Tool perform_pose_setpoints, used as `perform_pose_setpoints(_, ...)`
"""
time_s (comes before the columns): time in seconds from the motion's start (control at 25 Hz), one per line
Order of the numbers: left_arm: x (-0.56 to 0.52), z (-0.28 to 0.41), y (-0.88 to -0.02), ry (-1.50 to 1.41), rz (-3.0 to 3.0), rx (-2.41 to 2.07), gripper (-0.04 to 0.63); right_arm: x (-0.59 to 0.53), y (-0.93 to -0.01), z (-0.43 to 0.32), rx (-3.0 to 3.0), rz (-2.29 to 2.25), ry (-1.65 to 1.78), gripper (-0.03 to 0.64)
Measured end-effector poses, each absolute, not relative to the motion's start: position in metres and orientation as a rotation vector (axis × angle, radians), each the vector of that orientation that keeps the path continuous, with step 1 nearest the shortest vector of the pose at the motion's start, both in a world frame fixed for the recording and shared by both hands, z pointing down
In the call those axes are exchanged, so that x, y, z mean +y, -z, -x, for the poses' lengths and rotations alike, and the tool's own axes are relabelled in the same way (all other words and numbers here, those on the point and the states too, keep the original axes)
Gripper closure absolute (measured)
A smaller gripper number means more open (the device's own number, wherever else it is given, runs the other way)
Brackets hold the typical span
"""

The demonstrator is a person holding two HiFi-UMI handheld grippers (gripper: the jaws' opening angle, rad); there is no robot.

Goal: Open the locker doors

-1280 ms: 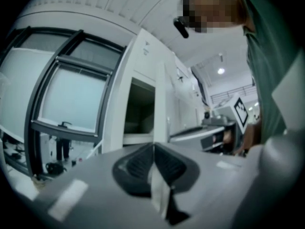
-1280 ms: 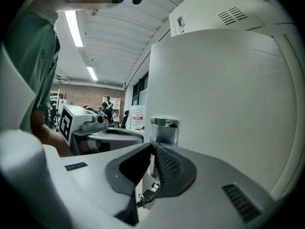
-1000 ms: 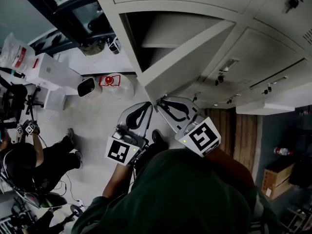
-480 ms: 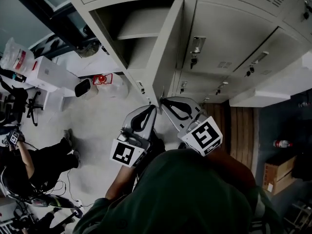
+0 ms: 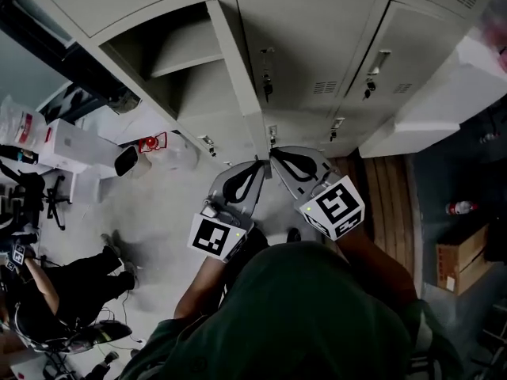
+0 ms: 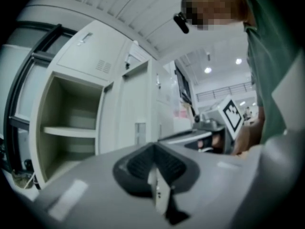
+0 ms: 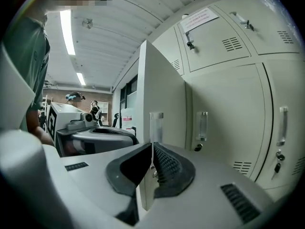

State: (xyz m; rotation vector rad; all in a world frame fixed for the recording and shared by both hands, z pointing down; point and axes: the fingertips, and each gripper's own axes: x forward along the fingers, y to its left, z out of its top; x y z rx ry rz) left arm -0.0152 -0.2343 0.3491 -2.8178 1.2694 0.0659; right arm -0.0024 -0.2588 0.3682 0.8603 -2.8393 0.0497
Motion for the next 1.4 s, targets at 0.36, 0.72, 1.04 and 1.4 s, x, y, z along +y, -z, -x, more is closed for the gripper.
perform_pose_setpoints(0.36, -0.230, -0.030, -0.334, -0.010, 2.850, 1.182, 0.592, -0.280, -0.361, -0.067, -2.832, -1.048, -0.076, 0.604)
perform_pose_setpoints(0.72, -0.211, -0.070, -0.335, 0.003, 2.951, 0.948, 0.592, -0.304, -0.345, -0.136, -2.760, -1.324, -0.077, 0.604)
perform_pose_setpoints(1.04, -0.205, -0.081, -0.323, -0.047, 3.012, 0.729, 0.592, -0.315, -0.330, -0.169, -2.635, -1.535, -0.047, 0.603)
perform_pose_setpoints(1.4, -0.219, -0.096, -0.315, -0.046, 2.974, 0.831, 0.592, -0.355, -0.321, -0.210, -2.650, -1.555, -0.028, 0.603)
